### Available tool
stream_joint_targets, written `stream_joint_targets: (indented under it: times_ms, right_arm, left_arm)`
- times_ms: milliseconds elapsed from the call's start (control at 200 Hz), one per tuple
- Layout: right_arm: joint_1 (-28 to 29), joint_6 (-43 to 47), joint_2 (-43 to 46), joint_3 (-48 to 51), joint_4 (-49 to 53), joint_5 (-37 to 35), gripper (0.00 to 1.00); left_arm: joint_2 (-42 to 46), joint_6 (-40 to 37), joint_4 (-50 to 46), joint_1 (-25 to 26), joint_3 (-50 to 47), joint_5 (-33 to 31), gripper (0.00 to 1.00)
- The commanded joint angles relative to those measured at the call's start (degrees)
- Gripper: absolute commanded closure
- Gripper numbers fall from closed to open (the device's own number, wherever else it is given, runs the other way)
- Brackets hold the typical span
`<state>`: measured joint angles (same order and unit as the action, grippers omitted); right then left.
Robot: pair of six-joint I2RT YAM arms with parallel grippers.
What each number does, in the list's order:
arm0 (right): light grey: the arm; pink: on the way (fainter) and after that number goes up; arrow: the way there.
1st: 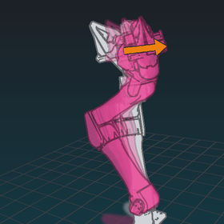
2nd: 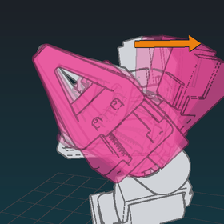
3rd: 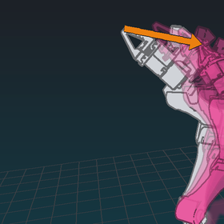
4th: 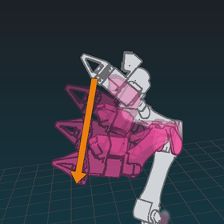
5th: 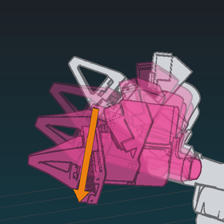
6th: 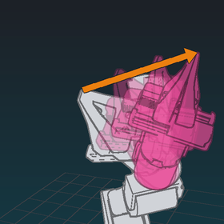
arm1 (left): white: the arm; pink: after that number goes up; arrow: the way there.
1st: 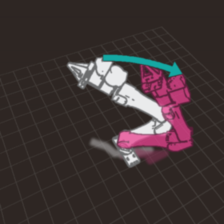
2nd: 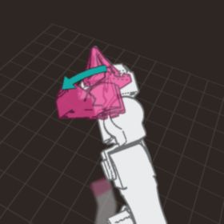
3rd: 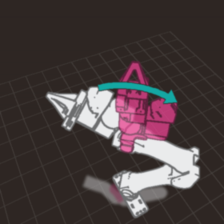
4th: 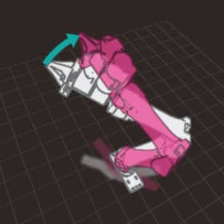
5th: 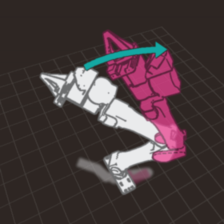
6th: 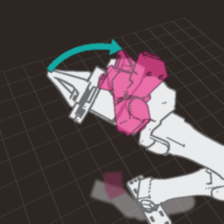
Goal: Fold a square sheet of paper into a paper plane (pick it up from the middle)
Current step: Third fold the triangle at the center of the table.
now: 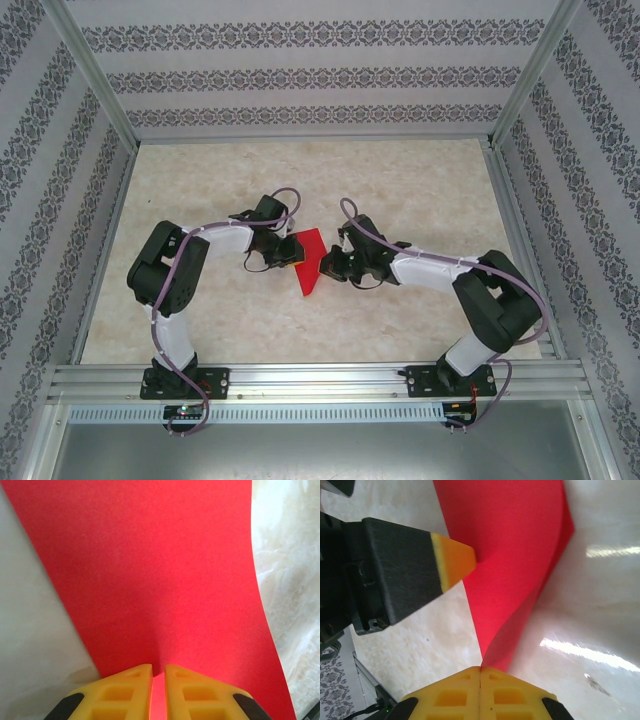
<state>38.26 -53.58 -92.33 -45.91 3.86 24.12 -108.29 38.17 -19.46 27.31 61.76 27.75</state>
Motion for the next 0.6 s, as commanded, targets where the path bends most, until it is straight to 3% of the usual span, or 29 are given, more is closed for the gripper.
stream_joint_targets:
  times_ms: [0, 285, 594]
  right_arm:
    - [0.7, -1.6, -2.7, -1.9, -3.7, -0.3, 0.95]
    - [1.8, -5.2, -7.4, -3.6, -8.0, -2.3, 0.95]
    - [1.9, -7.4, -8.1, -2.2, -11.6, -4.7, 0.96]
  left_arm:
    - [-0.7, -3.4, -1.3, 0.7, 2.3, -1.1, 0.84]
    - [3.8, -4.8, 2.2, 0.6, 3.0, -4.6, 0.83]
    - [1.2, -5.3, 1.0, 0.6, 2.6, -10.3, 0.85]
